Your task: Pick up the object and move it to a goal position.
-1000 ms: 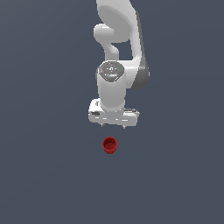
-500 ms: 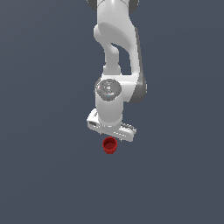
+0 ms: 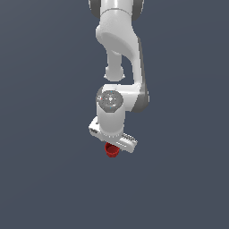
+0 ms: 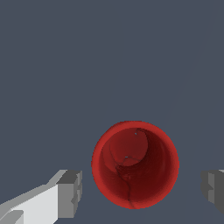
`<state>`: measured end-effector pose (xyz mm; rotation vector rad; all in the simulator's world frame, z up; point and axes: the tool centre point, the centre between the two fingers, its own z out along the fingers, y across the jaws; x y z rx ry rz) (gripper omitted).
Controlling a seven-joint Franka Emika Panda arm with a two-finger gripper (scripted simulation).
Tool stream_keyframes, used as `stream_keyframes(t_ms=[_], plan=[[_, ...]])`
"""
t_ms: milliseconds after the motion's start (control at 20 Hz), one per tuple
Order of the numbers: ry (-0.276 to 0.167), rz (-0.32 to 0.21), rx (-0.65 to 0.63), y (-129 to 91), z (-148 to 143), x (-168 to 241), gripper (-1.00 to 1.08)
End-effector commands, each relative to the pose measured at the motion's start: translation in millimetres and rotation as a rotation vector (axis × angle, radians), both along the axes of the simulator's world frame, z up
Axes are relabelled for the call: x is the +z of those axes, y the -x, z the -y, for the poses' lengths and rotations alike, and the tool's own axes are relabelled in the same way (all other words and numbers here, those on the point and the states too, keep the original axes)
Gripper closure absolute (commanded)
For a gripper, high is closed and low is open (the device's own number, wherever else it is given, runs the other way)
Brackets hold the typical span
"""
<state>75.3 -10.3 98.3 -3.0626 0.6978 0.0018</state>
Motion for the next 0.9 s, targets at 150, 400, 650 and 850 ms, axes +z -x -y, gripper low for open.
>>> stream_keyframes(t_ms=[150, 400, 650, 850], plan=[[0.000, 0.000, -0.003, -0.4, 0.1, -2.2, -0.92], [0.001, 0.000, -0.005, -0.2, 0.2, -20.6, -0.92], [0.001, 0.001, -0.008, 0.3, 0.5, -46.1, -0.92], [0.001, 0.001, -0.008, -0.7, 0.2, -51.9, -0.92]])
